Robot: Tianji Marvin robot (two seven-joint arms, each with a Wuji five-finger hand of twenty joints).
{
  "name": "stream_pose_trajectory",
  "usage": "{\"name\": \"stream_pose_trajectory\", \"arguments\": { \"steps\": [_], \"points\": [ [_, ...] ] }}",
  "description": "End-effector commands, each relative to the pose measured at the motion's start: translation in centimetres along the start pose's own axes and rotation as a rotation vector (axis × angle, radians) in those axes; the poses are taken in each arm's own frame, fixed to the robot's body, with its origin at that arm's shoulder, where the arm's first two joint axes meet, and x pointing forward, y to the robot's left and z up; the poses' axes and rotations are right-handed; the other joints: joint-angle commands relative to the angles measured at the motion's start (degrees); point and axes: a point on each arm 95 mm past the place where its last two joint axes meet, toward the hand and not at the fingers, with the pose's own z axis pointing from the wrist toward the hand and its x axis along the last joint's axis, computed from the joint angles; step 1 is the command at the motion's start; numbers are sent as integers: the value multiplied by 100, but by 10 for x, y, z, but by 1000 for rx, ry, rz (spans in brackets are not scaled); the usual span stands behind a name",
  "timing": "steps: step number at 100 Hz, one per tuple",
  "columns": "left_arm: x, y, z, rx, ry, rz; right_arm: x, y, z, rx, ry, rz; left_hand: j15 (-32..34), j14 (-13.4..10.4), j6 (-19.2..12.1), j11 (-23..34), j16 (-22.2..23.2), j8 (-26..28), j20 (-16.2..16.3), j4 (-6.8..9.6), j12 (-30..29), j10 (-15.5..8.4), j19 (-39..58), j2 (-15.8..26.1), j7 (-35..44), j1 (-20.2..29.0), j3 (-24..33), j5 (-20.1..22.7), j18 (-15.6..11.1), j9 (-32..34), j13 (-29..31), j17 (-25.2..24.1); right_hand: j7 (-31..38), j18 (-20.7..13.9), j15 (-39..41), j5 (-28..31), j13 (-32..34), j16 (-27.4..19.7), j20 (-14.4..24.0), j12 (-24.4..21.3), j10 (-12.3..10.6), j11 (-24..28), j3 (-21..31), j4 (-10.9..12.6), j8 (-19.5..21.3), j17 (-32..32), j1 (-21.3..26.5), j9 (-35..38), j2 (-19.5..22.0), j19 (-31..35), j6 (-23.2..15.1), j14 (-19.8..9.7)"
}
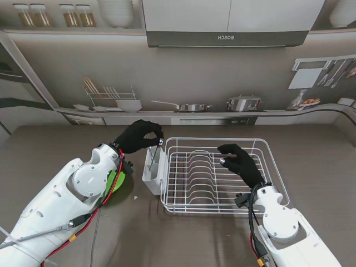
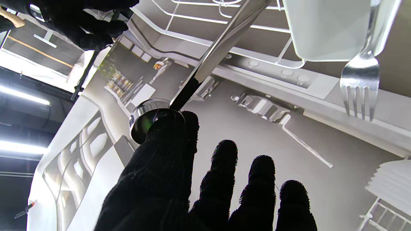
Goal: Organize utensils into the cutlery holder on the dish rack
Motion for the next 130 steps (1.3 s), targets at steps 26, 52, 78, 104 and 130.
{"name": "stream_pose_trajectory", "arguments": {
  "steps": [26,52,78,104,130],
  "points": [
    [-13,36,-12,-53,-67,-37,0,-3,-1,14,0,7,70,-64,-10,-22,65,-208,78,302,45,51,12,271,229,516,169,345,-187,18,-2,-22,-18,-101,-17,-138,127,93,134,-15,18,-43,3,159,-3,36,-128,40,95,-121,-15,-24],
    [-23,48,-20,-111,-98,26,0,-4,-1,16,-1,7,66,-78,34,-51,66,-819,44,313,8,58,-34,-19,-206,372,569,427,-249,-28,-42,-56,-16,-104,-19,-137,128,93,139,-13,20,-40,3,161,-3,37,-123,41,95,-124,-15,-23],
    [-26,41,-26,-149,-92,108,0,-3,-1,12,0,8,9,-143,452,-126,11,-1583,-92,2,-153,4,-95,-699,-2514,-554,2200,57,-311,-210,-108,-121,-11,-95,-15,-126,134,96,143,-13,15,-40,7,160,-1,37,-121,47,86,-127,-13,-16],
    [-24,29,-32,-137,-79,163,0,-3,-1,12,1,8,-187,-184,749,-290,-97,-2367,-154,156,-350,9,-171,-649,-3418,-1529,2652,-593,-362,-545,-306,-264,-9,-99,-20,-123,122,94,145,-13,15,-41,8,158,0,37,-122,44,84,-130,-12,-24],
    [-21,22,-44,-10,-80,131,1,-3,0,14,2,6,-378,-160,642,-391,-217,-2594,-176,166,-522,10,-211,-330,-3456,-1910,1978,-820,-422,-787,-471,-370,-12,-105,-22,-108,120,93,148,-14,12,-43,8,158,-2,38,-122,39,78,-131,-11,-23]
  ]
}}
